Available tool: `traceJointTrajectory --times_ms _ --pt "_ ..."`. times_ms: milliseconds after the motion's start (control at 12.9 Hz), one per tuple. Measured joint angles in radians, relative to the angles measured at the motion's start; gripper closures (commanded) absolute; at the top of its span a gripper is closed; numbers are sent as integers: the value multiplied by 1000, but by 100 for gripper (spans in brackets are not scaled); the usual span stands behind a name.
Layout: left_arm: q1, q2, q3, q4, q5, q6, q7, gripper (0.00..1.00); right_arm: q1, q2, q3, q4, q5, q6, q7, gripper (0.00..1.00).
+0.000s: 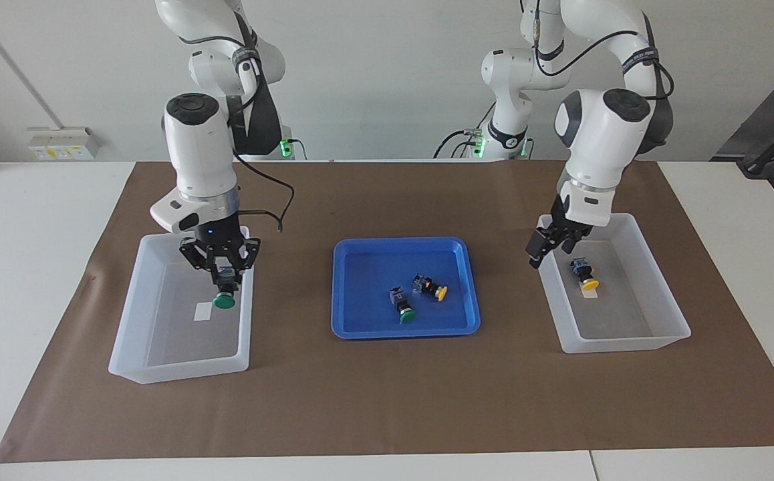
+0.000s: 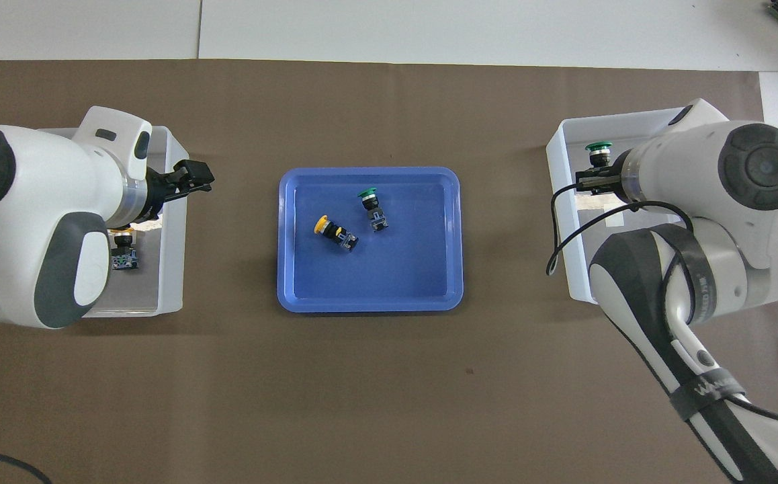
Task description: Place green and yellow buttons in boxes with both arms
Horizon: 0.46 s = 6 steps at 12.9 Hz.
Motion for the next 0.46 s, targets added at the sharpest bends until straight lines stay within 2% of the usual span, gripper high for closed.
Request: traceJointTrajectory --times_ms 309,463 --pt "-143 43 -1 -1 0 64 -315 0 -98 4 0 -25 41 36 -161 100" --pt "-209 90 0 -1 0 116 -459 0 -121 27 0 -32 42 77 -179 100"
